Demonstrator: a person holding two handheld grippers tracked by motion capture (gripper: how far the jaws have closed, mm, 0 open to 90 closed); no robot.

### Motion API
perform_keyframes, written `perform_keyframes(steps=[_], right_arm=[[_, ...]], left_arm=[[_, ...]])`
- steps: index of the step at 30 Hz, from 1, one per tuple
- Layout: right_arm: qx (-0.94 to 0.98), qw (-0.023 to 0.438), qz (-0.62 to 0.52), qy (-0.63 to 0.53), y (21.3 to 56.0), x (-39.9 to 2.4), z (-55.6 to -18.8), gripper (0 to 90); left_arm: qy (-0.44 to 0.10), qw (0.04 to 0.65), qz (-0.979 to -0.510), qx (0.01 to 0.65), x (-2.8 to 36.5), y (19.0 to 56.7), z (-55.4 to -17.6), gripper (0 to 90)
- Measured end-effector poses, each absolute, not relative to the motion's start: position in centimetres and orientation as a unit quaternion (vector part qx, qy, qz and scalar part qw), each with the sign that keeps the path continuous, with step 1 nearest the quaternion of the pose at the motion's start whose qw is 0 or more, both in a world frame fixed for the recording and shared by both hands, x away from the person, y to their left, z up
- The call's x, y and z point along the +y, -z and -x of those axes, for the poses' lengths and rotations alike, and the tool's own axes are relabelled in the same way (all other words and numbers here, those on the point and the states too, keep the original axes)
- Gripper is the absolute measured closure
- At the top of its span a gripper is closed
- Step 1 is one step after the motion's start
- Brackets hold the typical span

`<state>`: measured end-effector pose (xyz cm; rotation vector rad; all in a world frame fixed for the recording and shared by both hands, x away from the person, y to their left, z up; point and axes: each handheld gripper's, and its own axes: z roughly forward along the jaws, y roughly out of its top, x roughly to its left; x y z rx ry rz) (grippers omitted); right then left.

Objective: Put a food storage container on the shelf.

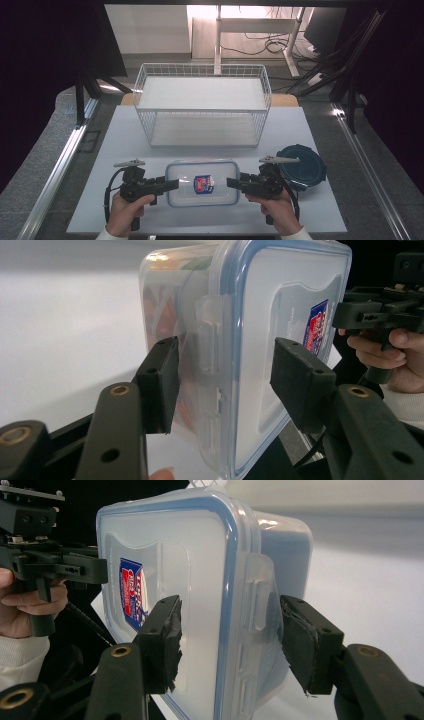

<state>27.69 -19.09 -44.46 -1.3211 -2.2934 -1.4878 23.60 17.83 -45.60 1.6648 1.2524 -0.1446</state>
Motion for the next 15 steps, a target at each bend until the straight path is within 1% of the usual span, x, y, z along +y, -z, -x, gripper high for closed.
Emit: perform_keyframes(steps=[15], right_arm=[[-0.753, 0.018, 0.408, 0.516, 39.2, -19.0, -30.2, 44.5]], left_arm=[[0.024, 0.53, -0.69, 0.492, 18.1, 40.7, -26.3, 46.3]])
